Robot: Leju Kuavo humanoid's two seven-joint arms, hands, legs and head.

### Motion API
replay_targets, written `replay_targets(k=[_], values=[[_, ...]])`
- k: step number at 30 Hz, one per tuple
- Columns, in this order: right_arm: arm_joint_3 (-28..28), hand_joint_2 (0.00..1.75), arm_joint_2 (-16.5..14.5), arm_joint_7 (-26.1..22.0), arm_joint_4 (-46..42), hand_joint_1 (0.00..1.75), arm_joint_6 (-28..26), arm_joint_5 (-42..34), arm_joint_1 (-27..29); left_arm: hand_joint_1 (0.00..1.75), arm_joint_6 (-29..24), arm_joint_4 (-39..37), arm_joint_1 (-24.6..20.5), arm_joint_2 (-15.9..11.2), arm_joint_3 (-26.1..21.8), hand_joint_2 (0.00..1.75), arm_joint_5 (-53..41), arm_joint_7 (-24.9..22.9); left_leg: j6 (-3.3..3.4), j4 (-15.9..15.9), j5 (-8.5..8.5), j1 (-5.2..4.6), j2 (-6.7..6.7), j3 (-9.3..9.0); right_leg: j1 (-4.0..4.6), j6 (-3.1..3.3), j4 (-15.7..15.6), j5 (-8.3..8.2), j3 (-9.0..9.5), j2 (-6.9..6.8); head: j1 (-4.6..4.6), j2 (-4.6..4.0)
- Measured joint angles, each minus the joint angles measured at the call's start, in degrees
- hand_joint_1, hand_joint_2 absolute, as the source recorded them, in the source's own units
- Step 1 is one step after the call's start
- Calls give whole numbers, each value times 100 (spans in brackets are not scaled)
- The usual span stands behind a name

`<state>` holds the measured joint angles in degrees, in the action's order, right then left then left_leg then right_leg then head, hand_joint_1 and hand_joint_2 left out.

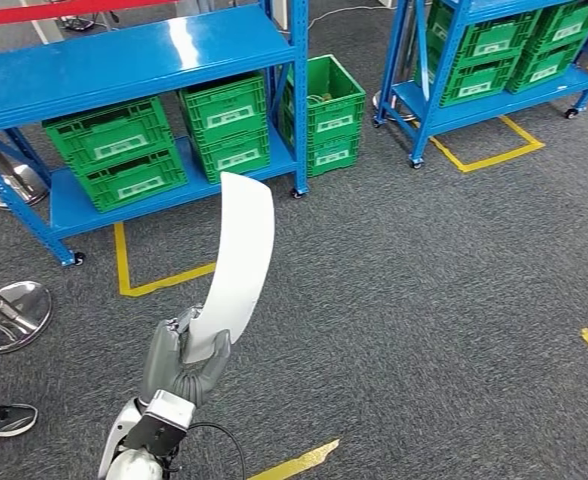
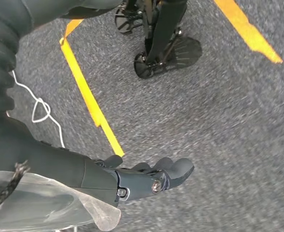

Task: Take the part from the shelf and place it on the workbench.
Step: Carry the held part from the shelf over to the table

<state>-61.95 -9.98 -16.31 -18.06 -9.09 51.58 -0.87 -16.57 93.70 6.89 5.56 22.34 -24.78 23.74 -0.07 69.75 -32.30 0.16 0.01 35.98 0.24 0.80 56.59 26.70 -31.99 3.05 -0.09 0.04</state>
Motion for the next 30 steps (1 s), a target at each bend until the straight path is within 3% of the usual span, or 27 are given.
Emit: replay_targets(k=[2,4,5,7,9,11,13,14,15,17,19,22,24,26,28,29,30], values=[[-18,175,5,4,36,0,1,2,-5,175,0,-9,-6,2,1,175,2,0,66,-745,369,0,-227,-334,3,-11,17,-3,-10,123,6,0],[-22,175,9,13,59,0,2,4,-22,175,-2,-13,-10,5,2,175,2,-5,93,-1180,471,-5,-436,-509,-18,-59,42,-21,-72,233,9,0],[-23,175,11,19,67,0,6,7,-26,175,-4,-15,-9,5,1,175,1,-13,95,-1220,453,-12,-454,-515,-33,-97,47,-38,-107,284,9,0],[-27,175,12,32,72,0,19,15,-12,175,-7,-17,-5,11,1,175,-11,-63,118,-1279,482,-16,-357,-525,-60,-165,53,-54,-162,342,6,0],[-40,175,12,33,76,0,32,25,-3,175,-1,-18,-1,25,2,175,-16,-125,163,-1349,524,6,-223,-552,-48,-210,293,108,-309,143,31,0],[-56,175,12,9,77,0,45,34,-20,175,3,-29,14,31,-3,175,2,-147,188,-1376,537,9,-63,-558,-48,-252,974,462,-657,-147,51,0],[-68,175,10,-34,78,0,57,38,-23,175,15,-49,34,28,-8,175,80,-113,191,-1373,531,4,96,-549,-79,-298,1610,684,-968,-251,49,0],[-77,175,9,-61,78,0,63,38,-17,175,30,-56,40,28,-9,175,144,-81,187,-1371,527,5,165,-547,-97,-318,1662,649,-985,-275,50,0],[-90,175,9,-87,77,0,72,38,-9,175,48,-61,44,29,-9,175,216,-49,178,-1370,521,8,225,-550,-114,-332,1480,516,-878,-302,51,0],[-124,175,10,-137,76,0,97,34,-13,175,82,-62,46,31,-13,175,305,-8,135,-1359,495,6,328,-567,-127,-352,692,187,-432,-466,53,0],[-164,175,10,-176,75,0,140,23,-42,175,96,-63,45,31,-19,175,324,8,65,-1329,459,-18,410,-578,-109,-300,138,54,-106,-596,48,0],[-232,175,10,-234,66,0,202,14,-47,175,43,-61,45,33,-19,175,322,106,-24,-1312,440,-19,514,-590,-74,-168,66,55,-74,-513,36,0],[-259,175,10,-264,56,0,225,20,-33,175,-13,-55,46,36,-19,175,323,168,-80,-1252,369,8,453,-583,-79,-106,53,37,-69,-448,34,0],[-277,175,10,-298,50,0,245,19,-37,175,-45,-50,58,31,-22,175,325,198,-109,-845,98,24,235,-418,-85,-51,44,25,-62,-376,21,0],[-304,175,10,-348,45,0,282,7,-53,175,-57,-49,84,22,-25,175,331,210,-105,-50,-277,25,76,-51,-62,-10,46,23,-66,-267,13,0],[-322,175,10,-375,42,0,301,-4,-56,175,-57,-51,94,17,-26,175,345,210,-92,273,-373,22,51,109,-45,0,46,23,-66,-203,13,0],[-340,175,10,-402,36,0,319,-17,-53,175,-56,-53,99,15,-27,175,363,210,-69,406,-352,17,39,188,-27,5,48,22,-62,-137,13,0]])
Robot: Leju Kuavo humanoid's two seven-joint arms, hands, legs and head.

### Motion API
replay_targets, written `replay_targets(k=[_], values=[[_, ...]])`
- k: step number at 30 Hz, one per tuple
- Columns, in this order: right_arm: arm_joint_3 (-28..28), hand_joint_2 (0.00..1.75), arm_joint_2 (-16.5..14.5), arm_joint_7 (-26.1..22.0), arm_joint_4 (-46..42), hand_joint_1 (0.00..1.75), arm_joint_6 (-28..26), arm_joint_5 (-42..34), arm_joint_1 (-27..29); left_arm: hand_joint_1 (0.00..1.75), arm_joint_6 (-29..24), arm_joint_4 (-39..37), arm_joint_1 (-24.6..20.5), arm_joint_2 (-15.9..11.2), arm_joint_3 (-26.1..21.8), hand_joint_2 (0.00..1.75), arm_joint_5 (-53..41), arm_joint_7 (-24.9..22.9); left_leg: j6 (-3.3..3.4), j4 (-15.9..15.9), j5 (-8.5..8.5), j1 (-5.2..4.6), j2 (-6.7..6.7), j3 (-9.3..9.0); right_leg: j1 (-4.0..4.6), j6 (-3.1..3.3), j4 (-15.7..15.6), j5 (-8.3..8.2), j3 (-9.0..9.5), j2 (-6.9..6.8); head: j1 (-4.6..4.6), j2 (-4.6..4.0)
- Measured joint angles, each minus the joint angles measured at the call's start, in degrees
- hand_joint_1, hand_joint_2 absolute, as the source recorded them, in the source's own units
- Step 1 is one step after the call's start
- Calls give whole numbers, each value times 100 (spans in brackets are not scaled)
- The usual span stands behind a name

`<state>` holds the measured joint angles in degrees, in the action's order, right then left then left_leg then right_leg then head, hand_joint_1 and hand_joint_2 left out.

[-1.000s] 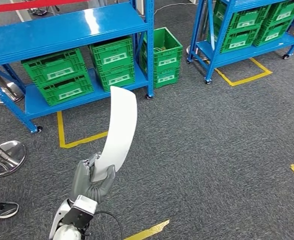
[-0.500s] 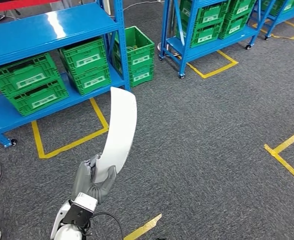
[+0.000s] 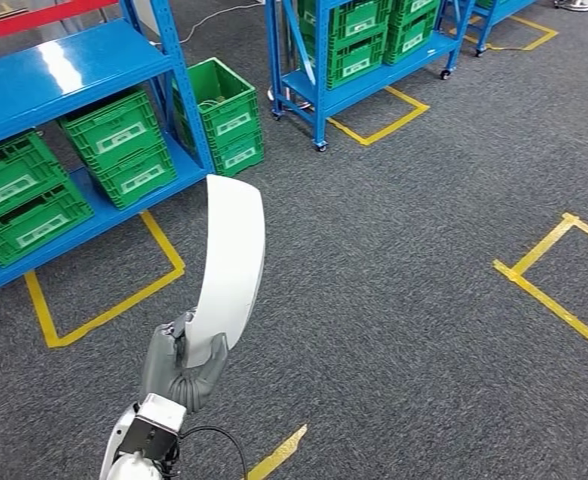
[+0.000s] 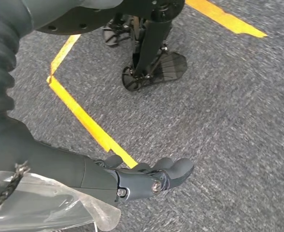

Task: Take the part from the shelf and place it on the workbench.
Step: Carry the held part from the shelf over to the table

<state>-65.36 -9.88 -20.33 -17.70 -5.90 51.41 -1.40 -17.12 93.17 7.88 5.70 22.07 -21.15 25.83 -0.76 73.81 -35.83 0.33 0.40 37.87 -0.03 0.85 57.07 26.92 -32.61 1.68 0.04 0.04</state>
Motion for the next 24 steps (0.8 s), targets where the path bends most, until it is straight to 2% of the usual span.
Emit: replay_targets(k=[1,2,4,5,6,8,9,10,11,12,13,14,15,16,17,18,19,20,21,23,24], values=[[-20,175,-1,-21,-10,0,14,-14,4,175,3,-2,-1,-1,-1,175,25,1,35,-106,141,-9,-17,-31,15,2,1,-1,8,68,2,0],[-42,175,-4,-36,-22,0,26,-27,8,175,9,-3,-6,-1,-2,175,45,2,79,-424,365,-24,-60,-163,25,2,2,-1,20,138,2,0],[-84,175,-21,-55,-43,0,48,-45,6,175,20,-3,-19,3,-3,175,65,8,175,-1204,751,-53,-267,-501,33,-5,7,-2,28,265,5,0],[-101,175,-30,-62,-52,0,54,-51,2,175,24,-4,-26,5,-4,175,67,11,202,-1468,831,-63,-355,-617,31,-19,14,-8,13,321,2,0],[-115,175,-37,-68,-62,0,57,-53,3,175,26,-4,-32,9,-5,175,68,14,216,-1594,840,-69,-408,-668,23,-41,17,-17,-10,370,2,0],[-138,175,-41,-74,-80,0,64,-56,22,175,27,-5,-45,21,-5,175,69,15,222,-1676,839,-64,-347,-690,11,-102,15,-36,-67,446,-3,0],[-149,175,-43,-75,-86,0,68,-57,37,175,28,-5,-51,29,-4,175,69,15,232,-1719,860,-53,-294,-704,12,-129,40,-14,-100,394,2,0],[-156,175,-43,-77,-91,0,70,-57,44,175,30,-5,-58,38,-2,175,69,16,249,-1763,883,-40,-235,-722,18,-157,138,61,-163,285,13,0],[-161,175,-43,-78,-96,0,70,-57,41,175,31,-7,-61,48,-2,175,69,17,264,-1802,902,-26,-167,-736,21,-186,355,197,-280,145,25,0],[-162,175,-43,-79,-102,0,72,-57,33,175,32,-10,-59,52,-3,175,70,17,274,-1811,906,-29,-99,-740,12,-217,683,375,-438,1,36,0],[-163,175,-44,-79,-108,0,73,-57,24,175,34,-16,-56,57,-5,175,70,18,280,-1810,906,-31,-27,-735,-5,-252,1072,555,-630,-77,43,0],[-164,175,-44,-79,-113,0,74,-57,22,175,36,-25,-53,58,-7,175,71,17,277,-1809,902,-32,48,-731,-27,-287,1407,675,-794,-111,42,0],[-166,175,-45,-79,-119,0,74,-58,27,175,38,-33,-51,58,-8,175,71,17,271,-1808,896,-31,118,-729,-50,-318,1580,699,-877,-128,40,0],[-172,175,-45,-79,-124,0,74,-60,37,175,41,-39,-52,59,-8,175,71,17,259,-1805,888,-26,181,-731,-73,-346,1530,616,-844,-149,41,0],[-181,175,-45,-81,-130,0,74,-62,46,175,45,-44,-53,61,-8,175,70,17,239,-1800,876,-17,238,-737,-94,-371,1238,443,-681,-193,42,0],[-191,175,-45,-84,-139,0,74,-64,48,175,49,-47,-57,63,-5,175,70,17,210,-1784,857,-12,290,-746,-109,-396,817,266,-450,-288,43,0],[-199,175,-56,-87,-147,0,76,-66,43,175,55,-49,-64,65,-2,175,69,17,173,-1762,833,-18,334,-751,-111,-394,438,144,-232,-392,48,0],[-205,175,-65,-91,-158,0,77,-66,34,175,62,-50,-73,67,3,175,68,18,135,-1740,812,-29,372,-755,-108,-365,166,75,-74,-461,43,0],[-216,175,-73,-93,-168,0,78,-66,25,175,68,-51,-85,69,9,175,67,19,102,-1721,797,-43,405,-759,-99,-321,50,71,-6,-497,38,0],[-248,175,-80,-96,-181,0,79,-66,25,175,84,-60,-110,75,24,175,65,20,53,-1710,783,-45,469,-772,-78,-210,53,78,-10,-412,23,0],[-268,175,-81,-96,-185,0,79,-66,33,175,94,-64,-123,79,31,175,64,20,24,-1690,755,-30,443,-774,-78,-169,52,71,-13,-367,20,0]])
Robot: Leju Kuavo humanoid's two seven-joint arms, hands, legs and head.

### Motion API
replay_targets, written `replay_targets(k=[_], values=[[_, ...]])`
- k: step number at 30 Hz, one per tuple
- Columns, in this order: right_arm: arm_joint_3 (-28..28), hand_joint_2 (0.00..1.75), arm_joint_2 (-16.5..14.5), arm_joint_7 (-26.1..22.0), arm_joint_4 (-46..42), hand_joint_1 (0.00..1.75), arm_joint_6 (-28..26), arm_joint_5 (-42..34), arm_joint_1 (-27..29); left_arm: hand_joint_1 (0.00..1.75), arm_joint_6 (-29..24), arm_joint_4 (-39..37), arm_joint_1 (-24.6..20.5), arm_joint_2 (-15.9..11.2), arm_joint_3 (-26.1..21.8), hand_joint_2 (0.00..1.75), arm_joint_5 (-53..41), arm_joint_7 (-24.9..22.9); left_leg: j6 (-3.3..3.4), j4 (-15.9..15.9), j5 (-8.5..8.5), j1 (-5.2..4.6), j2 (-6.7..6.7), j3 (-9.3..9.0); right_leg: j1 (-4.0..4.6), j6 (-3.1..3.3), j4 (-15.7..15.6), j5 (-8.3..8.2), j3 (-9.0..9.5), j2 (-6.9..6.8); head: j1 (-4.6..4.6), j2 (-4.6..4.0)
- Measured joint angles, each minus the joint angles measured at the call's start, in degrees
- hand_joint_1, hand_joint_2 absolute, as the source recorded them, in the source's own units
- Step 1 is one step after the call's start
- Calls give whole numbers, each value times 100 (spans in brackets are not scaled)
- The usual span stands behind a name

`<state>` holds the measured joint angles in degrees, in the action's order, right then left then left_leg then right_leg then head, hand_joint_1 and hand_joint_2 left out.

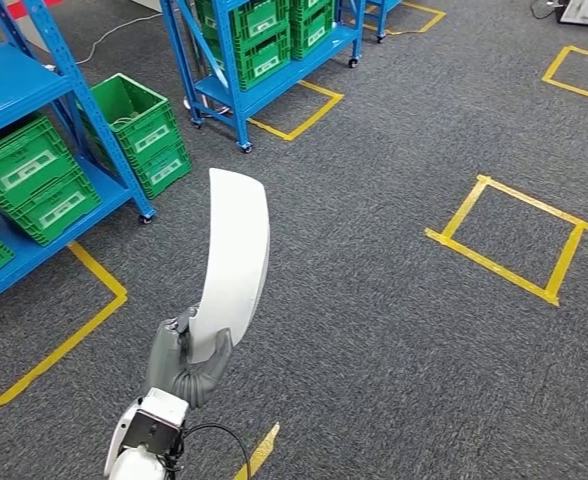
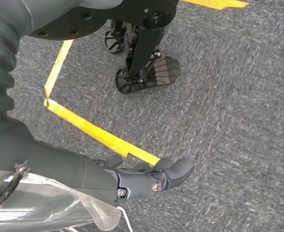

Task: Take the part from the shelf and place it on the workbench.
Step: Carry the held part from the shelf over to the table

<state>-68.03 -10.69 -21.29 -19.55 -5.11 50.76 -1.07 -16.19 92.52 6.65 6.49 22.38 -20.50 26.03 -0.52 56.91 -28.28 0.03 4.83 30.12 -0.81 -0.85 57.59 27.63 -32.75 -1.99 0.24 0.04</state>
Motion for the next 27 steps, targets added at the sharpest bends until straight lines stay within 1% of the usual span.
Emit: replay_targets(k=[1,2,3,4,5,6,7,8,9,10,11,12,13,14,15,16,17,18,19,20,21,22,23,24,25,26,27], values=[[-15,175,0,1,-8,0,1,1,7,175,10,-5,-11,3,5,175,0,1,-28,84,-76,18,-77,27,-1,40,-5,-8,0,49,-4,0],[-26,175,-1,1,-21,0,3,1,9,175,21,-9,-20,5,9,175,0,1,-52,284,-215,33,-185,108,-7,77,-10,-19,3,101,-9,0],[-37,175,-1,2,-35,0,7,3,7,175,32,-17,-25,6,10,175,0,2,-67,612,-402,42,-311,252,-8,103,-12,-27,2,158,-15,0],[-48,175,-1,2,-51,0,11,7,3,175,46,-29,-27,3,10,175,2,2,-67,1029,-599,45,-386,446,0,121,-11,-29,-1,218,-16,0],[-62,175,-1,1,-66,0,18,11,1,175,66,-45,-27,1,10,175,9,2,-59,1423,-744,43,-419,636,11,132,-10,-31,-2,286,-15,0],[-80,175,-1,1,-78,0,24,17,5,175,94,-64,-27,-2,9,175,26,2,-43,1677,-791,39,-432,770,25,138,-10,-32,1,356,-15,0],[-100,175,-2,1,-91,0,30,25,10,175,127,-79,-28,-3,9,175,46,1,-16,1725,-723,32,-442,813,39,142,-9,-32,6,426,-15,0],[-121,175,-4,1,-104,0,35,34,15,175,160,-92,-31,-3,9,175,75,1,24,1540,-548,21,-464,749,50,143,-9,-33,14,499,-14,0],[-142,175,-8,0,-117,0,39,47,18,175,191,-99,-35,-1,9,175,98,0,75,1184,-314,4,-526,603,57,143,-9,-33,22,570,-13,0],[-159,175,-19,-1,-127,0,43,61,18,175,218,-104,-40,1,10,175,113,1,134,786,-113,-14,-641,433,65,140,-6,-35,25,634,-11,0],[-171,175,-33,-5,-136,0,44,74,15,175,246,-106,-47,2,10,175,134,1,179,433,22,-25,-743,280,69,131,0,-36,18,700,-11,0],[-181,175,-45,-10,-143,0,45,85,12,175,279,-109,-55,3,10,175,157,-4,206,208,80,-36,-825,184,67,114,3,-42,1,751,-11,0],[-195,175,-56,-14,-147,0,46,94,16,175,316,-113,-63,4,11,175,188,-10,218,111,75,-42,-857,145,61,87,1,-52,-20,800,-14,0],[-213,175,-61,-17,-152,0,45,102,23,175,353,-116,-71,6,14,175,223,-16,217,64,73,-41,-821,131,54,52,-9,-65,-41,852,-15,0],[-236,175,-62,-17,-158,0,44,109,33,175,388,-120,-80,13,19,175,256,-21,217,21,93,-26,-769,121,48,23,-12,-69,-65,870,-16,0],[-256,175,-63,-21,-164,0,39,114,39,175,426,-122,-88,22,24,175,294,-22,227,-36,121,-11,-712,101,57,-5,34,-28,-104,803,-2,0],[-273,175,-63,-25,-170,0,32,117,34,175,459,-124,-96,34,30,175,328,-22,238,-91,149,7,-645,83,68,-30,169,68,-183,685,20,0],[-289,175,-63,-30,-175,0,26,121,23,175,494,-128,-100,44,33,175,367,-22,245,-129,169,18,-573,70,71,-53,434,224,-318,527,38,0],[-301,175,-63,-37,-176,0,19,126,11,175,525,-137,-100,48,32,175,402,-23,254,-138,171,11,-503,68,68,-82,794,413,-494,373,56,0],[-313,175,-63,-41,-176,0,15,131,3,175,548,-148,-98,49,30,175,430,-24,255,-136,169,6,-428,71,52,-110,1166,573,-674,294,61,0],[-327,175,-63,-46,-176,0,13,138,2,175,567,-161,-95,48,27,175,453,-24,251,-133,164,2,-355,73,35,-137,1441,658,-805,250,60,0],[-339,175,-62,-50,-176,0,9,144,6,175,580,-173,-95,47,26,175,467,-24,245,-132,156,1,-286,71,20,-162,1510,632,-833,225,61,0],[-354,175,-62,-52,-176,0,5,149,12,175,587,-181,-96,48,26,175,476,-24,233,-127,147,3,-226,67,7,-180,1348,503,-742,196,62,0],[-371,175,-61,-55,-177,0,1,152,15,175,591,-187,-98,49,27,175,479,-24,213,-117,133,7,-168,57,-2,-194,977,304,-536,133,62,0],[-385,175,-61,-57,-178,0,-3,155,10,175,592,-191,-100,49,27,175,480,-24,185,-103,113,2,-117,48,5,-195,559,157,-310,15,65,0],[-397,175,-61,-62,-178,0,-4,156,1,175,593,-193,-104,50,27,175,481,-24,153,-81,90,-10,-75,42,10,-167,218,50,-115,-70,61,0],[-406,175,-62,-66,-179,0,-3,157,-8,175,593,-195,-106,51,27,175,481,-23,122,-63,73,-23,-36,37,19,-128,6,6,8,-128,52,0]])
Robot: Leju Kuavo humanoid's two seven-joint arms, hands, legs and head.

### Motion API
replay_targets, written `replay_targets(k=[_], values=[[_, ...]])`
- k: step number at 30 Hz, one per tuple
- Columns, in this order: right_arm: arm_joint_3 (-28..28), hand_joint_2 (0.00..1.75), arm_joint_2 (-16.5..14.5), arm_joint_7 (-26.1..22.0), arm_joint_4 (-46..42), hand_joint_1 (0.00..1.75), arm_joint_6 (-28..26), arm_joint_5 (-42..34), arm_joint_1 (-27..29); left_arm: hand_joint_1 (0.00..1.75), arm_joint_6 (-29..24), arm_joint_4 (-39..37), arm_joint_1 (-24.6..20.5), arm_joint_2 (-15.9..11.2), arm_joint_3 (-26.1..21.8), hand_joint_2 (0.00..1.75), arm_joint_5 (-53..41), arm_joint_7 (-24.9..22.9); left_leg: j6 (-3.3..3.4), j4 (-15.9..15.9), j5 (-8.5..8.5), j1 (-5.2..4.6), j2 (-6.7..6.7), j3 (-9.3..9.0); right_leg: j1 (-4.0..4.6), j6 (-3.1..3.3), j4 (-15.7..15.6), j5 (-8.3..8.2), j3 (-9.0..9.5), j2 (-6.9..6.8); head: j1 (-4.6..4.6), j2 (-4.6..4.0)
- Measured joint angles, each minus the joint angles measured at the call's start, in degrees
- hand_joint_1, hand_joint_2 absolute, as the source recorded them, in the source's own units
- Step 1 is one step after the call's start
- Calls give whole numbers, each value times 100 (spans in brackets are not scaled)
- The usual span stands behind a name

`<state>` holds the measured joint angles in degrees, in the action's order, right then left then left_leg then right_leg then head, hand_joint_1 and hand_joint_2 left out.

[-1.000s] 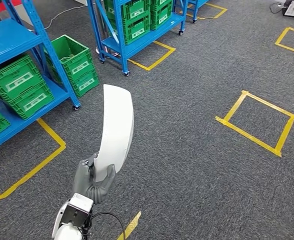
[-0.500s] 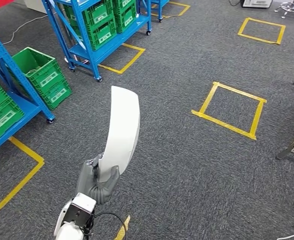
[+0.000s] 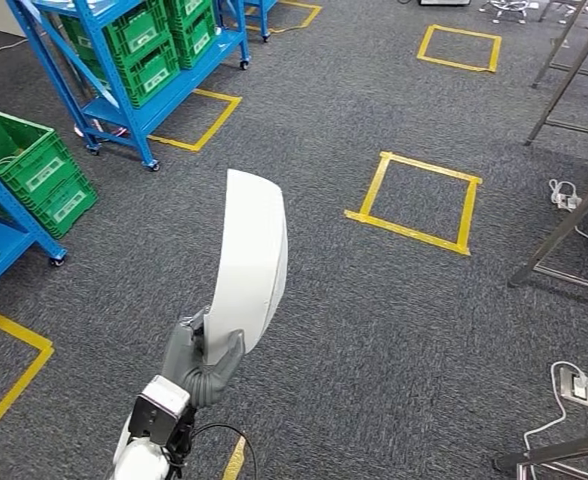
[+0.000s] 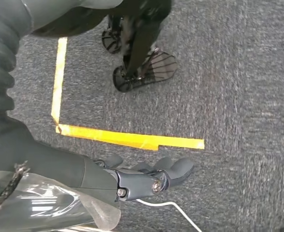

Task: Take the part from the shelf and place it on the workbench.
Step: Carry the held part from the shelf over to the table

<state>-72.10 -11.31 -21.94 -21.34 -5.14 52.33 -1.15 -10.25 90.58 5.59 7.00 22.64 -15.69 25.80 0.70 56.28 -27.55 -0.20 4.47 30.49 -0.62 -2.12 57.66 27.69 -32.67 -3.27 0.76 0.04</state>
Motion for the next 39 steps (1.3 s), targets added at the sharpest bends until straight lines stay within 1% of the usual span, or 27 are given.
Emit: replay_targets(k=[1,3,5,6,8,9,10,11,12,14,15,16,18,19,21,23,24,25,26,27,29,30,31,34,36,38,39], values=[[-5,175,-1,-3,1,0,1,2,-6,175,1,0,-2,1,1,175,0,1,-27,11,-9,-15,32,-4,13,47,-55,16,32,-13,-9,0],[-18,175,-1,-8,0,0,1,4,0,175,2,0,-8,2,3,175,1,0,-72,19,-24,-11,94,-17,13,136,-53,-6,30,95,-21,0],[-33,175,-1,-13,-1,0,2,4,6,175,2,0,-16,1,4,175,1,0,-132,201,-182,16,-30,32,1,211,-66,-29,35,193,-37,0],[-38,175,-1,-15,-2,0,3,3,3,175,2,-2,-16,-1,3,175,2,1,-161,459,-349,31,-147,135,-8,242,-73,-41,40,247,-51,0],[-44,175,-1,-20,-2,0,10,3,-3,175,1,-10,-5,-12,1,175,2,1,-186,1258,-736,45,-348,492,-1,273,-71,-51,29,366,-72,0],[-46,175,-1,-21,-2,0,15,3,-1,175,1,-17,2,-18,-1,175,2,1,-183,1592,-846,45,-383,655,6,280,-70,-55,25,431,-73,0],[-49,175,-1,-22,-3,0,22,3,3,175,0,-22,6,-22,-3,175,3,0,-169,1754,-846,43,-398,744,15,284,-69,-57,24,500,-73,0],[-52,175,-2,-23,-7,0,31,3,8,175,0,-25,7,-24,-4,175,6,-1,-140,1675,-721,39,-413,722,28,286,-69,-59,29,572,-73,0],[-55,175,-3,-25,-13,0,41,4,13,175,0,-26,7,-25,-4,175,10,-4,-96,1382,-508,33,-454,599,40,287,-69,-61,38,643,-72,0],[-61,175,-39,-38,-41,0,81,23,15,175,-1,-26,8,-25,-4,175,19,-9,39,585,-93,12,-703,253,53,281,-62,-66,39,769,-65,0],[-64,175,-70,-44,-70,0,101,34,10,175,-2,-26,7,-25,-5,175,25,-11,91,293,2,0,-823,128,48,267,-55,-73,21,824,-71,0],[-72,175,-107,-42,-111,0,123,44,9,175,-3,-26,8,-24,-6,175,31,-15,124,137,25,-11,-905,69,34,243,-51,-83,-6,874,-77,0],[-94,175,-197,-2,-238,0,152,52,20,175,-3,-26,7,-15,-9,175,46,-22,125,35,19,-12,-857,42,17,171,-59,-114,-72,985,-97,0],[-108,175,-242,27,-314,0,165,56,31,175,-1,-26,6,-5,-11,175,51,-28,114,-9,44,3,-791,27,21,140,-45,-105,-104,977,-96,0],[-133,175,-337,69,-452,0,181,61,25,175,4,-26,3,20,-13,175,55,-37,111,-111,94,42,-641,-10,45,87,243,90,-277,756,-63,0],[-148,175,-403,85,-548,0,198,65,6,175,7,-27,15,27,-20,175,57,-45,120,-134,103,46,-479,-15,31,39,934,457,-606,465,-35,0],[-152,175,-422,88,-586,0,207,66,5,175,8,-28,23,26,-24,175,58,-48,116,-131,100,43,-396,-11,13,10,1277,593,-770,398,-35,0],[-155,175,-435,91,-621,0,213,67,10,175,9,-30,30,23,-27,175,59,-50,108,-127,94,42,-322,-11,-5,-16,1460,629,-849,365,-36,0],[-161,175,-446,96,-655,0,216,67,19,175,12,-30,31,23,-28,175,60,-52,96,-124,85,46,-253,-14,-25,-40,1430,558,-820,337,-34,0],[-168,175,-451,99,-686,0,220,69,27,175,15,-31,31,24,-28,175,61,-57,76,-116,72,53,-193,-19,-43,-61,1165,396,-668,298,-33,0],[-177,175,-468,104,-739,0,229,75,25,175,19,-31,29,26,-30,175,63,-66,10,-73,28,48,-94,-29,-55,-79,360,91,-208,110,-27,0],[-179,175,-479,105,-763,0,234,79,17,175,20,-31,30,26,-32,175,63,-69,-26,-45,7,37,-58,-30,-50,-51,88,21,-49,45,-32,0],[-181,175,-491,107,-785,0,238,81,11,175,20,-31,29,26,-33,175,63,-70,-58,-21,-8,24,-27,-31,-39,-12,-41,10,29,5,-38,0],[-193,175,-521,114,-823,0,242,87,26,175,20,-31,25,26,-33,175,62,-72,-133,17,-49,36,29,-46,-25,131,-23,13,14,126,-48,0],[-197,175,-542,117,-843,0,242,92,25,175,20,-31,20,25,-33,175,63,-72,-189,280,-267,62,-123,46,-38,204,-27,-3,12,220,-59,0],[-198,175,-555,118,-867,0,242,97,12,175,20,-31,26,19,-33,175,67,-73,-216,1003,-665,73,-329,364,-34,250,-28,-19,-2,330,-74,0],[-198,175,-557,118,-873,0,243,100,8,175,20,-31,30,15,-33,175,69,-74,-214,1402,-824,73,-372,552,-23,262,-26,-25,-9,392,-75,0]])
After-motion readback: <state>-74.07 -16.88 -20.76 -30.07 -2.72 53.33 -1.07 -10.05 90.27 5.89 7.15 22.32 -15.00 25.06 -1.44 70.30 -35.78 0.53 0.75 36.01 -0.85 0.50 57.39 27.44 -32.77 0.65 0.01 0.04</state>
